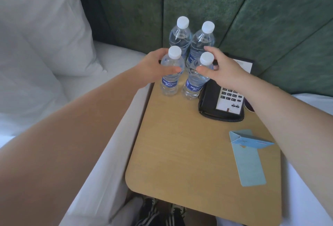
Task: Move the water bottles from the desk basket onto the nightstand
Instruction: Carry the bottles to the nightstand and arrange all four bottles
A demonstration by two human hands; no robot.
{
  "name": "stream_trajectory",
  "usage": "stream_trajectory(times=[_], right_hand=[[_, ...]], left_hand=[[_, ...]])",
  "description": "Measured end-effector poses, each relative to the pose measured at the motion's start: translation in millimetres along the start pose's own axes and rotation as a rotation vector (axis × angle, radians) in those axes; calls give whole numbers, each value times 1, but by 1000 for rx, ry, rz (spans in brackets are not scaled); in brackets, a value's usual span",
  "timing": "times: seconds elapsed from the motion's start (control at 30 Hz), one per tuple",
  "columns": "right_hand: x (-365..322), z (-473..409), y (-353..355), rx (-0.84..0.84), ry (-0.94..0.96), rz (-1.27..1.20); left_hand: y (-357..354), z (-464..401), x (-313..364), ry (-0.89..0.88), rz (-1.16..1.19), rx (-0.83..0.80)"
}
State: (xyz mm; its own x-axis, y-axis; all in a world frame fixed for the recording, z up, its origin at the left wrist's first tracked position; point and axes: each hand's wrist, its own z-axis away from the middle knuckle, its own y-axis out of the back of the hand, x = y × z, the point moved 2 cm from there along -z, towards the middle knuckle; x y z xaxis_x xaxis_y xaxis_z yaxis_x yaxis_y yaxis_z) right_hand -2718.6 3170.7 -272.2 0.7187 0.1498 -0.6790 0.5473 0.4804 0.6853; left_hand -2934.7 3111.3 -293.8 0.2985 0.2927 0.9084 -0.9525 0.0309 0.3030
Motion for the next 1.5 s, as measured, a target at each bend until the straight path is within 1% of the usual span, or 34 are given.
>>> stream_trajectory(times=[0.03, 0.07, 0.17, 0.3, 0.43, 0.6, 0.7, 0.9, 1.0, 1.07, 1.2, 1.27, 1.37, 1.5], right_hand=[[1, 1, 1, -41, -16, -61], [1, 2, 1, -45, -32, -101], [-3, 3, -6, 41, -85, -184], [-6, 3, -18, 137, -171, -339], [-4, 1, -25, 225, -193, -397], [-2, -9, -29, 314, -190, -404], [-1, -16, -30, 332, -199, -410], [3, -25, -27, 340, -222, -414], [4, -24, -31, 379, -209, -417], [5, -22, -31, 386, -185, -369], [5, -11, -22, 321, -176, -328], [2, 1, -14, 309, -170, -310], [-10, 27, 0, 298, -152, -287], [-33, 73, 25, 312, -170, -223]], left_hand=[[1, -1, 0, -9, 1, -16], [2, -2, 1, -16, 0, -29], [1, -7, 0, -27, -8, -13], [1, -14, -3, 17, -59, 95], [4, -17, -3, 4, -100, 110], [-1, -22, -5, 6, -115, 167], [-7, -27, -6, 19, -91, 218], [-9, -29, -2, 35, -43, 243], [-13, -26, -2, 40, -14, 279], [-15, -24, -1, 35, -42, 298], [-13, -19, 4, 57, -137, 267], [-9, -12, 11, 68, -207, 279], [-5, 8, 27, 58, -333, 317], [-2, 52, 57, 41, -401, 295]])
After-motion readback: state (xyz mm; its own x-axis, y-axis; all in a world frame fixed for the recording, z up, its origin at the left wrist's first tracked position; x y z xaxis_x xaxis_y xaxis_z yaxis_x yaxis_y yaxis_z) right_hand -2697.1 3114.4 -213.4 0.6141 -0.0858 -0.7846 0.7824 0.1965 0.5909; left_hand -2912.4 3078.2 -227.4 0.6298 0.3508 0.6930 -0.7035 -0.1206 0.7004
